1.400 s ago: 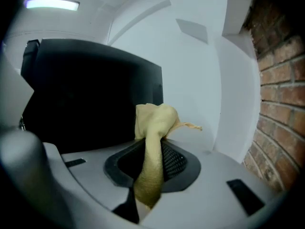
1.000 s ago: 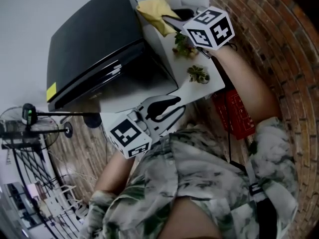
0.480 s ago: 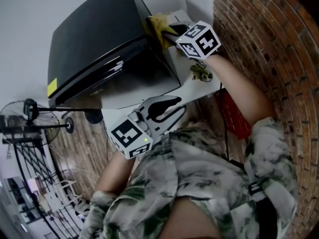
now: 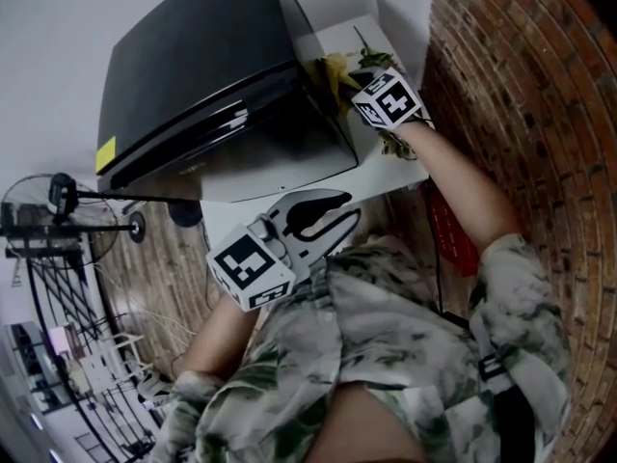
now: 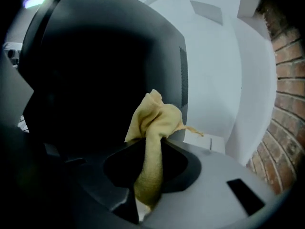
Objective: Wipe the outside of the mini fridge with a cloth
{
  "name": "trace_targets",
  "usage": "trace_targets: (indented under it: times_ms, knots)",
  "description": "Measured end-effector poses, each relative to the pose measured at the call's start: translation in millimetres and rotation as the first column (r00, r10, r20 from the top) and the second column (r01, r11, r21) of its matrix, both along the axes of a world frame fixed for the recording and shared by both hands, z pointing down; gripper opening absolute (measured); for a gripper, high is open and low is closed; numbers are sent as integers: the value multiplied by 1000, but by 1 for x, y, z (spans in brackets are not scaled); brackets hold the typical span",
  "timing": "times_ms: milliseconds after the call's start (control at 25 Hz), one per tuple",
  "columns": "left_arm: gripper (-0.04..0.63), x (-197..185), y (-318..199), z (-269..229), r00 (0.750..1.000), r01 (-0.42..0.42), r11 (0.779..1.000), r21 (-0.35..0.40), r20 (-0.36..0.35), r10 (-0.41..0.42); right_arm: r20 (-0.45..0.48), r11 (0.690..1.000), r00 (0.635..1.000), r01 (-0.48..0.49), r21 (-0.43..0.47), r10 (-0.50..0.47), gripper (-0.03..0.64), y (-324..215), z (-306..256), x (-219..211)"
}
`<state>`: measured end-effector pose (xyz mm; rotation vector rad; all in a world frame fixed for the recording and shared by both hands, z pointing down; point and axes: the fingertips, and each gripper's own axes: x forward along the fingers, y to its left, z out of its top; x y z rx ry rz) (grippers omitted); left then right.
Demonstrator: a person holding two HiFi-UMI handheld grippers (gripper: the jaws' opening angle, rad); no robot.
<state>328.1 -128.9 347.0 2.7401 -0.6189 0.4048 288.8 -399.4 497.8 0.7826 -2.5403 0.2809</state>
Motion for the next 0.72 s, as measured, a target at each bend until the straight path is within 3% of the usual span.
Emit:
trace_targets:
  times_ms: [200, 320, 560, 720]
  knots:
    - [92, -2, 4, 3, 1000, 13, 1000, -13, 9, -13, -101, 1000, 995, 0, -31, -3, 94, 5, 50, 3]
    - [92, -3, 5, 5, 1000, 16, 1000, -15, 10, -16, -115, 999, 993, -9, -46, 4, 94, 8, 63, 10]
    - [92, -1, 0, 7, 1000, 6, 1000, -13, -6, -6, -41, 999, 998, -41, -23, 40, 94, 16, 27, 39]
    - [92, 9, -1, 8, 999, -26, 1000, -10, -23, 26, 68, 998, 996, -62, 18, 60, 94, 27, -30, 61]
